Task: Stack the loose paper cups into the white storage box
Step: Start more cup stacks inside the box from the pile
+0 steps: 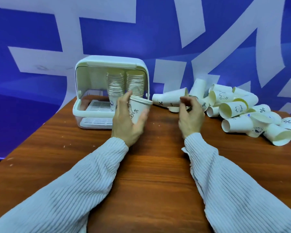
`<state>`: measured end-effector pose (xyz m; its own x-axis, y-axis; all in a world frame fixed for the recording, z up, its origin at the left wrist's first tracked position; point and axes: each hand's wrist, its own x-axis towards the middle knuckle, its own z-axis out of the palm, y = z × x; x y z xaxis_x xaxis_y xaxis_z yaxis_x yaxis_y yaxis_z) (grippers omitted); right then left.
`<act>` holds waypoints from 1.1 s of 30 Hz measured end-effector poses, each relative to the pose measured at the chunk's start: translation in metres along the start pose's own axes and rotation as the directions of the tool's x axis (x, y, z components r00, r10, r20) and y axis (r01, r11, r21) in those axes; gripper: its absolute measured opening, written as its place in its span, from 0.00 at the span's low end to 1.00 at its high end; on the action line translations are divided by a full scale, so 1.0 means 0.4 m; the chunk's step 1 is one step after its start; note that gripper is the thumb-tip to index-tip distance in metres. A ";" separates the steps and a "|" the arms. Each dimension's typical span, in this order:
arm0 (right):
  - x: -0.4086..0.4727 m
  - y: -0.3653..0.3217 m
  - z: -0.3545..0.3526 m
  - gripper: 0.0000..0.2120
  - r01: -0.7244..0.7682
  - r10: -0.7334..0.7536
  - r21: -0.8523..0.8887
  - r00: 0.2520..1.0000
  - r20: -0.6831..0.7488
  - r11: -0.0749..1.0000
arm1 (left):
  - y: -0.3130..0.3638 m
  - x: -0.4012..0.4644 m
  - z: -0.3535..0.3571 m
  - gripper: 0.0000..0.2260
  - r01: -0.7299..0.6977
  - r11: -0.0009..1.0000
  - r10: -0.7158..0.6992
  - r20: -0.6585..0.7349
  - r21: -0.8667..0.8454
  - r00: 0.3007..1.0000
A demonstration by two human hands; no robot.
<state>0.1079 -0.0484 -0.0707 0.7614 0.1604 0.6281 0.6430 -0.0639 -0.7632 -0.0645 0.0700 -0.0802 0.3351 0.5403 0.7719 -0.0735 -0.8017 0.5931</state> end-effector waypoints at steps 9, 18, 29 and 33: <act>0.027 -0.194 0.142 0.11 0.355 -0.326 -0.006 0.864 0.385 0.935 | -0.054 0.063 -0.080 0.24 0.142 0.986 -0.162 -0.309 -0.086 0.937; 0.004 -0.191 0.224 0.25 0.472 -0.114 -0.304 0.672 0.732 0.828 | -0.065 0.058 -0.077 0.24 0.197 0.979 -0.206 -0.282 -0.060 0.937; -0.127 -0.063 0.164 0.25 0.339 -0.281 -0.100 0.884 0.375 0.935 | -0.038 0.112 -0.076 0.21 0.213 0.973 -0.232 -0.306 -0.093 0.923; -0.126 -0.052 0.146 0.22 0.177 -0.150 -0.058 0.936 0.318 0.982 | -0.038 0.188 -0.060 0.21 0.168 0.985 -0.149 -0.313 0.035 0.938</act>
<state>0.0512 0.0024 -0.0953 0.5903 0.4728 0.6542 0.7714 -0.0919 -0.6297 -0.0607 0.1291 -0.0255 0.0313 0.7061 0.7074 0.0171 -0.7080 0.7060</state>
